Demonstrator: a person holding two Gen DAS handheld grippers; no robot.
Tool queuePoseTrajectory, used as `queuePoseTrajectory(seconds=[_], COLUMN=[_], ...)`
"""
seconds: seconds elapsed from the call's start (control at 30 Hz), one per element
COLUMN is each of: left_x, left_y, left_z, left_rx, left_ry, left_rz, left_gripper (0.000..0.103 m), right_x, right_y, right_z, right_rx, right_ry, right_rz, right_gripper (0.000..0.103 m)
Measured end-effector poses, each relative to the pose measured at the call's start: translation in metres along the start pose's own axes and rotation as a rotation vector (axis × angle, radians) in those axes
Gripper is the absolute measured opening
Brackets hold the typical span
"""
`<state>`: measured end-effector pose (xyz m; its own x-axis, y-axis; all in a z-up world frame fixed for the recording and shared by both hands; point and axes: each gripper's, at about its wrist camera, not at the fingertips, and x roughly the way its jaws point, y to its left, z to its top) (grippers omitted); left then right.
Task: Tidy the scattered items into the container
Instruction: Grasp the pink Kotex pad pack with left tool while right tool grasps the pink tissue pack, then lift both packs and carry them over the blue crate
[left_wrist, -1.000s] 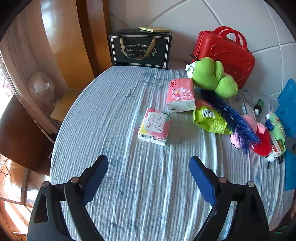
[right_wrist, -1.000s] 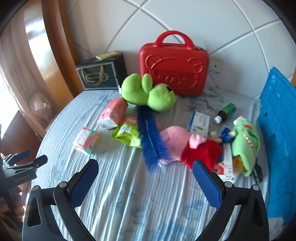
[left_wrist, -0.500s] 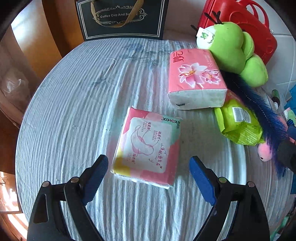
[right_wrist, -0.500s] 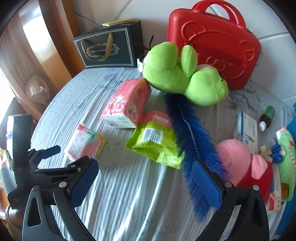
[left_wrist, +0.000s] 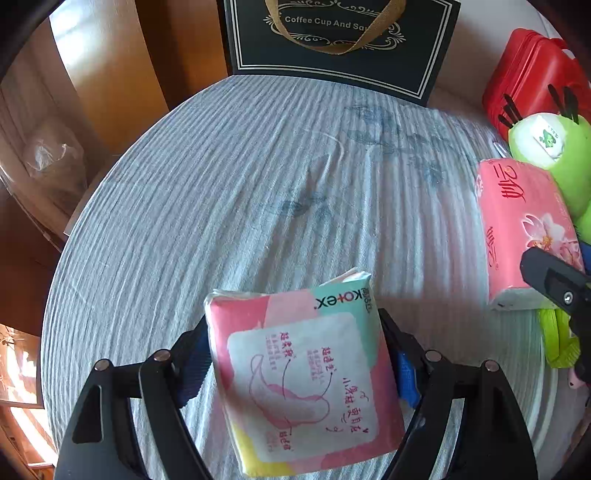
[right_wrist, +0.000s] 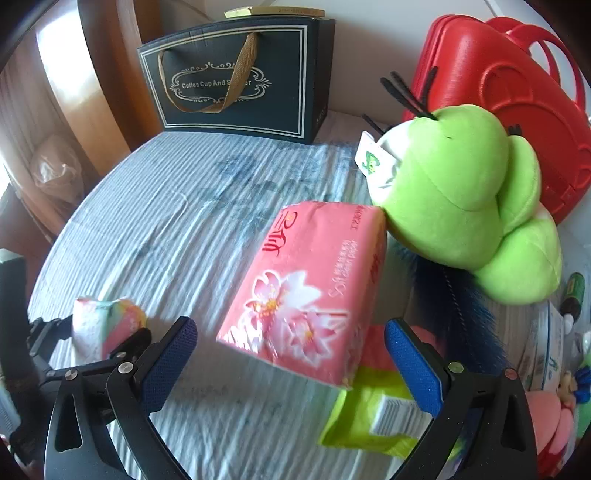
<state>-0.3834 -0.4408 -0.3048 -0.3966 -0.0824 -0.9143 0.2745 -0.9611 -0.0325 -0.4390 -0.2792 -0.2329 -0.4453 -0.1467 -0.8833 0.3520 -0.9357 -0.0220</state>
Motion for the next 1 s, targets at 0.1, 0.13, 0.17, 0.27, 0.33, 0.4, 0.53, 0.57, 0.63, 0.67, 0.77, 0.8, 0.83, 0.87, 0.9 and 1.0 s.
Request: queuePoseTrajectory(seconds=[0.1,0.13,0.17,0.27,0.33,0.4,0.53,0.57,0.63,0.67,0.77,0.8,0.83,0.87,0.9,1.0], left_x=[0.002,0.002,0.002,0.000,-0.001,-0.004,-0.010,-0.012,-0.017,-0.020,-0.030,-0.034,-0.039,-0.045,-0.051,-0.072], left_y=[0.000,-0.002,-0.005,-0.005,-0.006,-0.007,-0.005,-0.005,-0.006,-0.007,-0.011,-0.011,-0.012,-0.012,-0.013,-0.015], left_z=[0.001,0.000,-0.001,-0.004,-0.006,-0.009,-0.016,-0.018,-0.022,-0.025,-0.031,-0.033,-0.034,-0.035,-0.037,-0.041], left_rx=[0.010,0.018,0.022,0.015,0.016,0.016,0.010,0.010,0.014,0.020,0.035,0.039,0.041,0.043,0.043,0.047], left_ry=[-0.007,-0.013,-0.016,-0.007,-0.002,-0.010,-0.007,-0.007,-0.011,-0.015,-0.028,-0.033,-0.039,-0.047,-0.056,-0.086], left_rz=[0.004,0.006,0.008,0.008,0.006,0.001,-0.011,-0.014,-0.020,-0.019,-0.013,-0.012,-0.008,-0.004,-0.002,-0.001], left_gripper=[0.081,0.081,0.081,0.082,0.082,0.077,0.070,0.070,0.069,0.069,0.069,0.069,0.069,0.069,0.069,0.069], right_x=[0.019,0.025,0.032,0.045,0.049,0.050,0.041,0.038,0.031,0.026,0.012,0.008,0.002,-0.005,-0.010,-0.032], right_y=[0.012,0.014,0.013,0.003,0.004,0.007,0.004,0.003,0.002,0.001,0.001,0.001,0.001,0.000,-0.001,-0.001], right_z=[0.002,0.001,-0.002,-0.008,-0.010,-0.012,-0.017,-0.019,-0.024,-0.026,-0.036,-0.039,-0.043,-0.046,-0.048,-0.051], right_rx=[-0.031,-0.038,-0.036,0.006,-0.003,-0.019,-0.002,0.003,0.010,0.014,0.017,0.018,0.020,0.023,0.027,0.026], right_ry=[0.009,0.021,0.039,0.065,0.061,0.050,0.054,0.055,0.056,0.056,0.053,0.051,0.048,0.044,0.037,0.005], right_rz=[-0.055,-0.064,-0.064,-0.025,-0.025,-0.025,0.019,0.032,0.059,0.074,0.099,0.107,0.112,0.115,0.118,0.126], right_gripper=[0.103,0.103,0.103,0.102,0.102,0.097,0.092,0.091,0.090,0.090,0.089,0.089,0.089,0.088,0.088,0.087])
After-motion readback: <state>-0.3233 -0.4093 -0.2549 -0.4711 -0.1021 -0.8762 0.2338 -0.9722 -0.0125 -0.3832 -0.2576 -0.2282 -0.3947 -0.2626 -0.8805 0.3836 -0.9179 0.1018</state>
